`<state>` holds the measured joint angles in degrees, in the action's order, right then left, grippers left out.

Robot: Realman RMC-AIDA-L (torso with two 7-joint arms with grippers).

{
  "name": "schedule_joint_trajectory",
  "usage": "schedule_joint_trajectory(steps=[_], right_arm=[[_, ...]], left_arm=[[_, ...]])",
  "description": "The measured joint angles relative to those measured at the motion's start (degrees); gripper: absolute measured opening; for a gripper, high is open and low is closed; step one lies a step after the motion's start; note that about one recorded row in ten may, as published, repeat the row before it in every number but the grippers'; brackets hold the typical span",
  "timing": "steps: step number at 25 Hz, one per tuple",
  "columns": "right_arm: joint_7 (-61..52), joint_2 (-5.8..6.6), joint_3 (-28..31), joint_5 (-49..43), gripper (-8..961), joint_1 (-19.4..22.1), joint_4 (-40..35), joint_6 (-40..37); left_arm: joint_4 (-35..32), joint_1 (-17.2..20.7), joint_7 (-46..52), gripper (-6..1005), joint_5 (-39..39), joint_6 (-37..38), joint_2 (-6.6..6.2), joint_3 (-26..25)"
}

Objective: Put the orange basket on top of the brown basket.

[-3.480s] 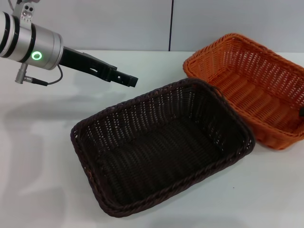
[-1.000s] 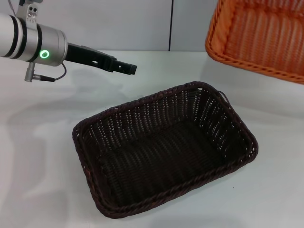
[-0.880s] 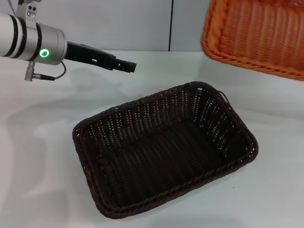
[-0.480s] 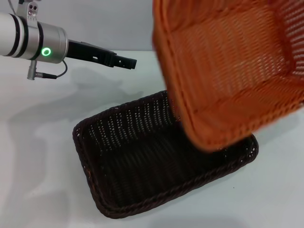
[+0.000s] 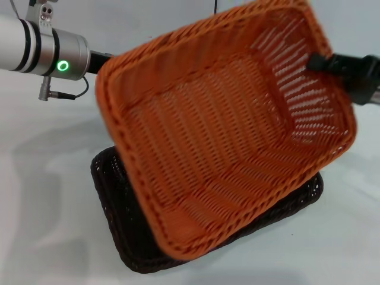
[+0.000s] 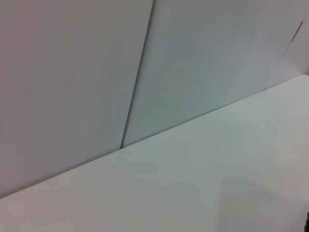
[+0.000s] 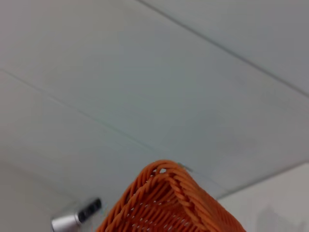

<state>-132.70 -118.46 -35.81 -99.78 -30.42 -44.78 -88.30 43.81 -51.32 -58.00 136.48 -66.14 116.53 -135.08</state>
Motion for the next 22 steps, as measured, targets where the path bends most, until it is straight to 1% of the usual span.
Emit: schedule_joint_trajectory(steps=[1, 3, 5, 11, 14, 15, 16, 17, 18, 19, 20, 21, 22], right_arm=[[0.00, 0.00, 0.00, 0.00, 363, 0.00, 0.00, 0.00], [0.47, -0.01, -3.15, -0.13, 369, -0.03, 0.20, 1.42], [0.70, 0.00, -5.06, -0.22, 375, 0.02, 0.47, 2.38], [0.56, 0.23, -5.24, -0.39, 392, 0.11, 1.36, 2.60], [-0.12, 0.80, -5.14, -0.67, 401, 0.62, 1.40, 2.40], [-0.39, 1.38, -4.87, -0.96, 404, 1.13, 1.41, 2.45], [-0.39, 1.38, -4.87, -0.96, 475, 1.13, 1.41, 2.45], [-0.42, 1.64, -4.57, -1.01, 547, 1.41, 1.39, 2.61], [0.54, 2.35, -3.08, -0.98, 618, 2.37, 1.28, 3.33], [0.54, 2.35, -3.08, -0.98, 646, 2.37, 1.28, 3.33], [3.53, 2.77, 0.08, -0.48, 675, 3.16, 1.28, 3.88], [3.53, 2.77, 0.08, -0.48, 703, 3.16, 1.28, 3.88], [5.96, 2.92, 2.32, -0.03, 732, 3.53, 1.33, 4.06]], left_arm=[[0.00, 0.00, 0.00, 860, 0.00, 0.00, 0.00, 0.00], [-0.04, 0.00, 0.00, 860, 0.01, 0.07, 0.01, 0.04], [-0.13, -0.01, 0.00, 860, 0.02, 0.08, 0.01, 0.06], [-0.49, 0.14, -0.05, 860, 0.02, 0.09, -0.11, 0.08], [-0.49, 0.27, -0.08, 860, 0.02, 0.13, -0.13, 0.09], [-0.50, 0.32, -0.12, 860, 0.02, 0.21, -0.14, 0.09], [-0.50, 0.32, -0.12, 860, 0.02, 0.21, -0.14, 0.09], [-0.50, 0.32, -0.12, 860, 0.02, 0.21, -0.14, 0.09], [-0.43, 0.34, -0.16, 860, 0.01, 0.47, -0.15, -0.22], [-0.43, 0.34, -0.16, 860, 0.01, 0.47, -0.15, -0.22], [-0.30, 0.38, -0.18, 860, -0.15, 0.66, -0.14, -0.44], [-0.30, 0.38, -0.18, 860, -0.15, 0.66, -0.14, -0.44], [-0.18, 0.43, -0.23, 860, -0.38, 0.89, -0.11, -0.50]])
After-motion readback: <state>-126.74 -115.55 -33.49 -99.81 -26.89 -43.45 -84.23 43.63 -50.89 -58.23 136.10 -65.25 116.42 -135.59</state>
